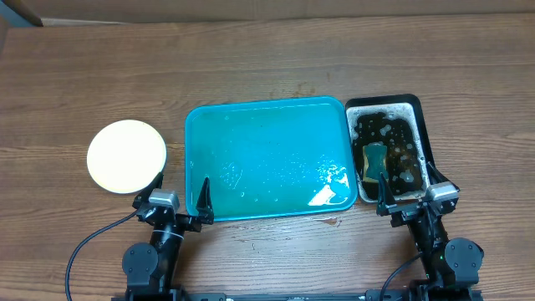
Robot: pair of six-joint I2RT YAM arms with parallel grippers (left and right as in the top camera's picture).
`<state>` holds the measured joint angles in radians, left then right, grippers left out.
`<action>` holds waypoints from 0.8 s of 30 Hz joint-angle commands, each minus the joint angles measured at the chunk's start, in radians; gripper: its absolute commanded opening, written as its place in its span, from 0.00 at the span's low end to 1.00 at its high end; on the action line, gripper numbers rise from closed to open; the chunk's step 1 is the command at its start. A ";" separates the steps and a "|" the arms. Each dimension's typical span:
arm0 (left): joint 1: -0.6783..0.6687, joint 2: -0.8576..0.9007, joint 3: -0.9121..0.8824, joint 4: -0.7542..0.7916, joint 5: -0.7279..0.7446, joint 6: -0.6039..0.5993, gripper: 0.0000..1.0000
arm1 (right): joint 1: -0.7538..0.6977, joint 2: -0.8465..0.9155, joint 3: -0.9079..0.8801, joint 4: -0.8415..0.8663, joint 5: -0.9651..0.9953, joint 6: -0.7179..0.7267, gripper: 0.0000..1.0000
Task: Clean dirty plates on tray and stack at the side
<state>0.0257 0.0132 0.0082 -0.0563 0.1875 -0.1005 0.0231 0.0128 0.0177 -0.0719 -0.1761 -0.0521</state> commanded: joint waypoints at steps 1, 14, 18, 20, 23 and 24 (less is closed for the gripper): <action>-0.006 -0.009 -0.003 0.000 0.015 0.015 1.00 | 0.002 -0.010 -0.010 0.005 -0.001 -0.002 1.00; -0.006 -0.009 -0.003 0.000 0.015 0.015 1.00 | 0.002 -0.010 -0.010 0.005 -0.001 -0.001 1.00; -0.006 -0.009 -0.003 0.000 0.015 0.015 1.00 | 0.002 -0.010 -0.010 0.005 -0.001 -0.001 1.00; -0.006 -0.009 -0.003 0.000 0.015 0.015 1.00 | 0.002 -0.010 -0.010 0.005 -0.001 -0.001 1.00; -0.006 -0.009 -0.003 0.000 0.015 0.015 1.00 | 0.002 -0.010 -0.010 0.005 -0.001 -0.001 1.00; -0.006 -0.009 -0.003 0.000 0.015 0.015 1.00 | 0.002 -0.010 -0.010 0.005 -0.001 -0.001 1.00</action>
<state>0.0257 0.0132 0.0082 -0.0563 0.1875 -0.1005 0.0231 0.0128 0.0177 -0.0719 -0.1764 -0.0525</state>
